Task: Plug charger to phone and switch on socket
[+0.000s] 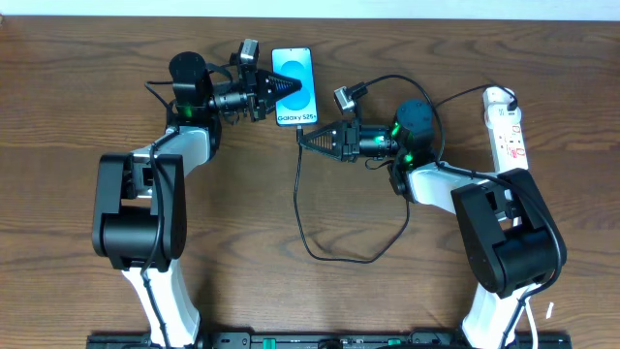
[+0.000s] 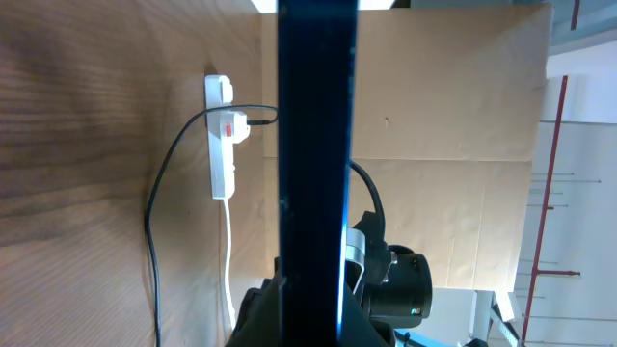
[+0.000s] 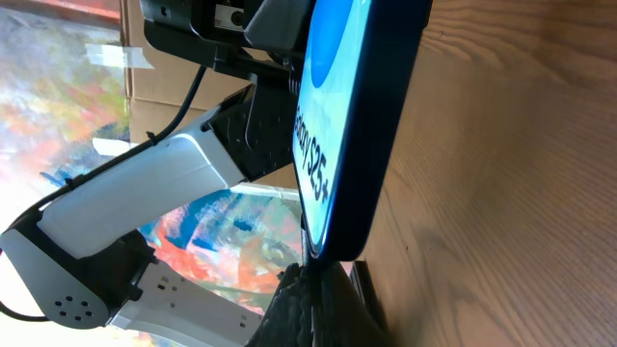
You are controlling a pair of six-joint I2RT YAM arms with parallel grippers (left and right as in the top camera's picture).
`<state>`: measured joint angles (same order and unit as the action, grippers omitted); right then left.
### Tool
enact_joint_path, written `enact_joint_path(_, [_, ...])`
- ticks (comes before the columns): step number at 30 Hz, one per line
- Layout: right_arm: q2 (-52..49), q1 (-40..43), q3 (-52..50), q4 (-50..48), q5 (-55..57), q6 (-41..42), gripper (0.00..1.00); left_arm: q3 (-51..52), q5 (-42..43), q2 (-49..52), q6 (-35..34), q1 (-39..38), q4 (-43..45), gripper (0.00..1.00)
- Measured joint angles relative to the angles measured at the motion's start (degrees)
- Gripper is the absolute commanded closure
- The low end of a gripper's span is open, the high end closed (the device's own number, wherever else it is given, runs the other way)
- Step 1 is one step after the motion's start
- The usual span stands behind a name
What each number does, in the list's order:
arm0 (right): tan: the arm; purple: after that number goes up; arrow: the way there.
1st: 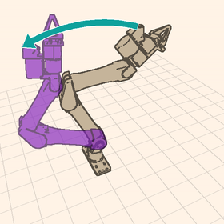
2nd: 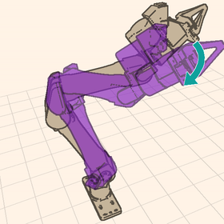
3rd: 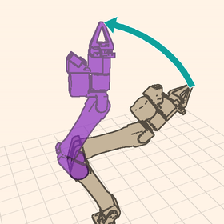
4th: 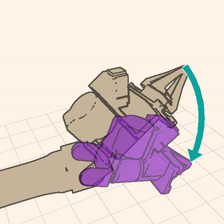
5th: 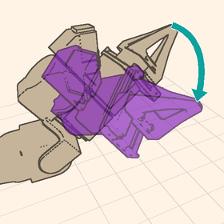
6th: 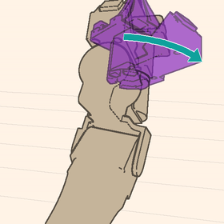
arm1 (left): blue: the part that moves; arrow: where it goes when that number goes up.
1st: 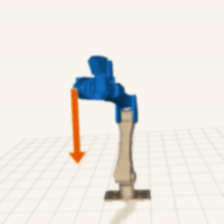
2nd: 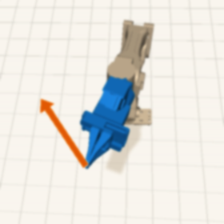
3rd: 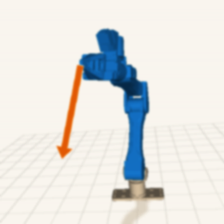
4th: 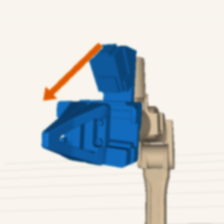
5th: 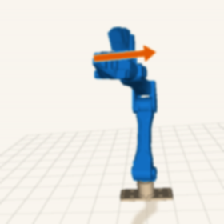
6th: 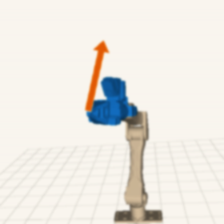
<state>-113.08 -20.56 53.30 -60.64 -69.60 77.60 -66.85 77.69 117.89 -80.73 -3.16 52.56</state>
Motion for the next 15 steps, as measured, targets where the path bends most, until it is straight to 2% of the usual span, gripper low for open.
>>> enact_joint_path(15, [0.0, -0.42, 0.0, 0.24, 0.48, -0.2, 0.99, 0.0, 0.0, 0.0, 0.0, 0.0, 0.0, 0.93])
